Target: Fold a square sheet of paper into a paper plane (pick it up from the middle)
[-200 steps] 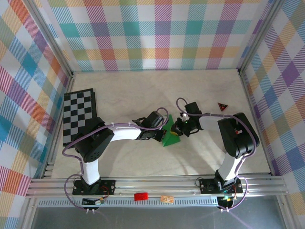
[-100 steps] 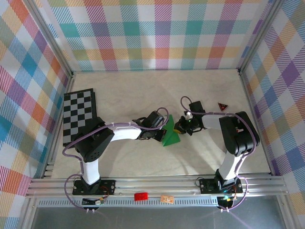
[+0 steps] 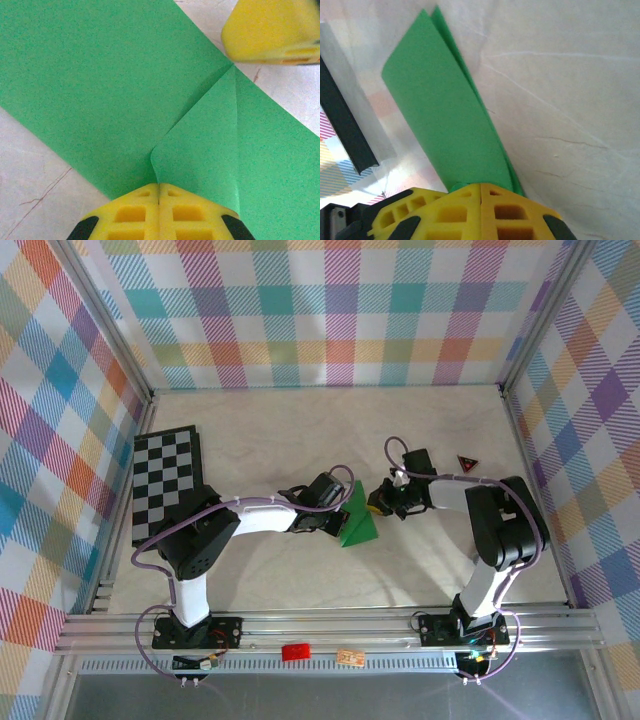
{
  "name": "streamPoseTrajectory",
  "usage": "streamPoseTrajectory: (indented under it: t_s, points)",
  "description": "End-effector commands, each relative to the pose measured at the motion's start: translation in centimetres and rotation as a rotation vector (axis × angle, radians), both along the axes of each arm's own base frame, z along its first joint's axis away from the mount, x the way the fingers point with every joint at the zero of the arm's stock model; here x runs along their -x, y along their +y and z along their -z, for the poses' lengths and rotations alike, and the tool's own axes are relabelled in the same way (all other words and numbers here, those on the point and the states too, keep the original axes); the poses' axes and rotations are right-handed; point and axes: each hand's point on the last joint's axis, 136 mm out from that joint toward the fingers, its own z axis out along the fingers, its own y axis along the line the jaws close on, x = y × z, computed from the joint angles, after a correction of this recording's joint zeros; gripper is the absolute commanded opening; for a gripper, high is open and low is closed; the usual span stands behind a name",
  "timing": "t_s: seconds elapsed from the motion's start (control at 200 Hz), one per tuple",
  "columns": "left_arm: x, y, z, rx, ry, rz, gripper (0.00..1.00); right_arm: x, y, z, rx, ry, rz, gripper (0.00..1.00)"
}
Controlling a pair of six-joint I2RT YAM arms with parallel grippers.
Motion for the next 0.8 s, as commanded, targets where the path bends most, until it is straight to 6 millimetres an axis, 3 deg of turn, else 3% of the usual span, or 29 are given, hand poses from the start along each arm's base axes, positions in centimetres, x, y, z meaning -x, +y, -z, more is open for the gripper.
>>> streamPoseTrajectory:
  t_s: [0.0,0.125,0.405,0.795]
  points:
    - [1.6,2.1,3.2,-0.107,0.094,0.007,0.0,1.3,-0.5,2.1,0.028,0.063,0.0,0.04]
    - [1.6,2.2,3.2,-0.107,0.094,0.006,0.0,1.1,-0.8,1.9,0.06,0.053,-0.008,0.04]
    - [1.5,2.0,3.1,-0.103,0.095,0.009,0.0,0.4,0.4,-2.9,0.007,-0.05,-0.052,0.05]
    - [1.6,2.1,3.6,-0.112,0.101,0.009,0.0,3.2,3.4,-1.2,-0.032,0.013,-0.093,0.04]
